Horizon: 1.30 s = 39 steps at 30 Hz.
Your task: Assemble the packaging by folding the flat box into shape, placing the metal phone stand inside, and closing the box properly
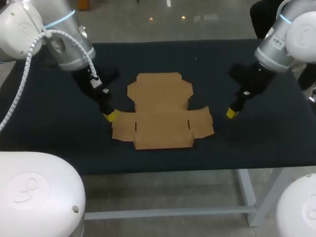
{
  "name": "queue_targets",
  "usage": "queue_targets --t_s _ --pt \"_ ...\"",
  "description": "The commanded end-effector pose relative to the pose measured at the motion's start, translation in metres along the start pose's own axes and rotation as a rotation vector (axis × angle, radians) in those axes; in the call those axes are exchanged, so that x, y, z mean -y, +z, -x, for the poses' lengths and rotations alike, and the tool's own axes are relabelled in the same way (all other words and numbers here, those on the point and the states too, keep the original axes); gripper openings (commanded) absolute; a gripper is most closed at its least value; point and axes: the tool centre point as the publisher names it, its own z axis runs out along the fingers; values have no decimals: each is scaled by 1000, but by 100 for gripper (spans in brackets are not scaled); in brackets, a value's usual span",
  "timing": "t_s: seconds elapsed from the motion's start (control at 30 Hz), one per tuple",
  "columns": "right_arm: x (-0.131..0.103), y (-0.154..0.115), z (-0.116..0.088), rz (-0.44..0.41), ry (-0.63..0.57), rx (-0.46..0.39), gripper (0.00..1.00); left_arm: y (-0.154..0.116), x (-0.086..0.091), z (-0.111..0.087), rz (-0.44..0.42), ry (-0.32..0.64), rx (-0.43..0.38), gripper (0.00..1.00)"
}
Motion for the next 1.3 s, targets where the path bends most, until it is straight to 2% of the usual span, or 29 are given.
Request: queue_targets --t_s 0.03,0.37,0.9,1.03,1.13,1.2,1.27,1.3 --pt "7 -4 -4 -4 -46 -9 0 -1 -2 -2 6 6 8 0" --pt "20 -2 -10 -6 -111 -42 0 2 -3 -4 10 4 21 0" --pt "11 1 -15 -23 -141 -24 0 3 -2 -8 -12 -6 44 0" --pt "3 0 -14 3 -114 -31 0 4 3 -3 -36 -29 58 0" --pt "-6 -3 -13 26 -39 -9 0 3 9 1 -84 -60 54 0" --pt "-15 -5 -10 55 39 -11 0 -1 13 8 -136 -120 59 0" --pt "-23 -5 -9 78 63 -10 0 -4 18 14 -153 -123 38 0" --pt "-29 -5 -7 83 114 1 0 -5 21 17 -175 -163 42 0"
